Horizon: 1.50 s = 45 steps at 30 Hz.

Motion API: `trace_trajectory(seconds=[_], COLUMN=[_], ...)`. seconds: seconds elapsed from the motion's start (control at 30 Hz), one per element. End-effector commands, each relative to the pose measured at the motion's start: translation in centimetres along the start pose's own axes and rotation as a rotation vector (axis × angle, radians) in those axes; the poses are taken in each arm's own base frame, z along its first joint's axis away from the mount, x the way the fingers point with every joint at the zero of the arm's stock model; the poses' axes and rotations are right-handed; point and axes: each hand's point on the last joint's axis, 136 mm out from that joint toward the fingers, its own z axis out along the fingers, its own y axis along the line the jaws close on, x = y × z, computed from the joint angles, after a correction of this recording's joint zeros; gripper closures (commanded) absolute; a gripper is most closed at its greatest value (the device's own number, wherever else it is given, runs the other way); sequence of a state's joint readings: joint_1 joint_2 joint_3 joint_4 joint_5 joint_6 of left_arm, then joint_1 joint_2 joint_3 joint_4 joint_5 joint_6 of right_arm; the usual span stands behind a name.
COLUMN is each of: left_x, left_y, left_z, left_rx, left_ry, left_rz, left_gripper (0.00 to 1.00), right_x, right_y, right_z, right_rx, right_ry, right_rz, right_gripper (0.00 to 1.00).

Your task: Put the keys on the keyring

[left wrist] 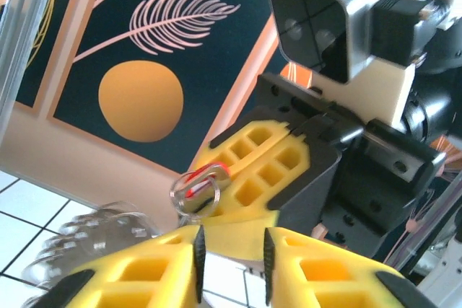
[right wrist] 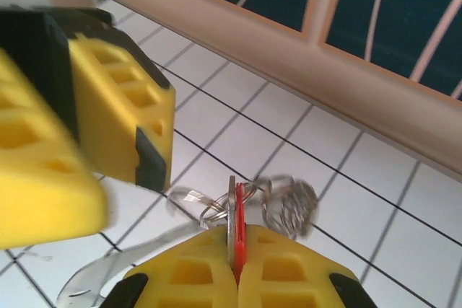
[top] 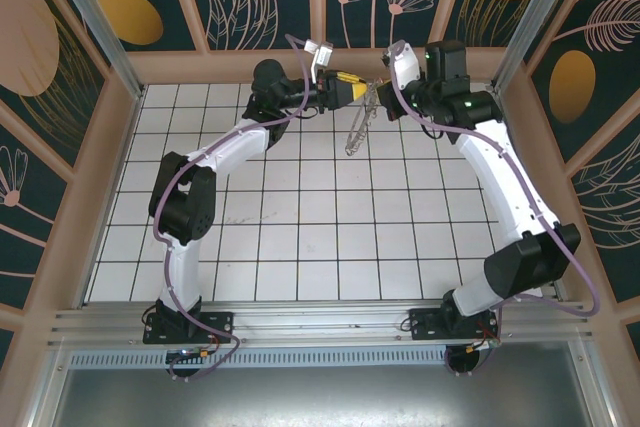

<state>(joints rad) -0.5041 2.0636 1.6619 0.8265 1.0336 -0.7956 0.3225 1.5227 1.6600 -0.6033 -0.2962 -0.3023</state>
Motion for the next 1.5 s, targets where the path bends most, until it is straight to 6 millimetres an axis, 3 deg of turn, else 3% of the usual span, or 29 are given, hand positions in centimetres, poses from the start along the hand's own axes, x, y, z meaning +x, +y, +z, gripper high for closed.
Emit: trace_trajectory(seconds=[0.0,0.23,0.5,0.53,0.6,0.63,0.83,1.2,1.3,1.47], left_x=[-1.8,-3.5,-3.5,-3.5,-3.7,-3.9,-5.3,-5.8,-6.0,-6.0], left_y=[-0.7,0.6,1.5,1.7,2.2,2.4,3.7,3.8,3.7,3.7], left_z=[-0.8,-4.4,-8.3,-8.8,-10.0,-10.7,-14.9,-17.4,-17.8,-17.8], left_rx=[-0.044,-0.171,-0.282,-0.302,-0.348,-0.372,-0.537,-0.659,-0.668,-0.669], left_ry=[-0.055,-0.160,-0.190,-0.194,-0.214,-0.228,-0.299,-0.315,-0.324,-0.326], left_rz=[0.047,0.044,0.045,0.044,0.042,0.040,0.044,0.060,0.061,0.061], left_gripper=[0.63,0.54,0.36,0.33,0.03,0.01,0.01,0.01,0.01,0.01], right_x=[-0.7,0.1,1.0,1.1,1.4,1.5,1.4,-0.3,0.7,4.8], right_y=[-1.4,-1.2,-1.0,-0.9,-0.7,-0.5,0.1,2.8,3.9,6.8], right_z=[-0.3,0.9,3.1,3.5,4.3,4.7,7.5,15.5,17.4,19.4], right_rx=[0.079,0.058,0.012,0.003,-0.018,-0.029,-0.080,-0.198,-0.227,-0.277], right_ry=[0.008,0.033,0.056,0.060,0.064,0.065,0.060,0.082,0.109,0.163], right_rz=[-0.026,-0.008,0.026,0.034,0.041,0.046,0.067,0.061,0.064,0.110], right_gripper=[1.00,1.00,1.00,1.00,1.00,1.00,1.00,1.00,1.00,1.00])
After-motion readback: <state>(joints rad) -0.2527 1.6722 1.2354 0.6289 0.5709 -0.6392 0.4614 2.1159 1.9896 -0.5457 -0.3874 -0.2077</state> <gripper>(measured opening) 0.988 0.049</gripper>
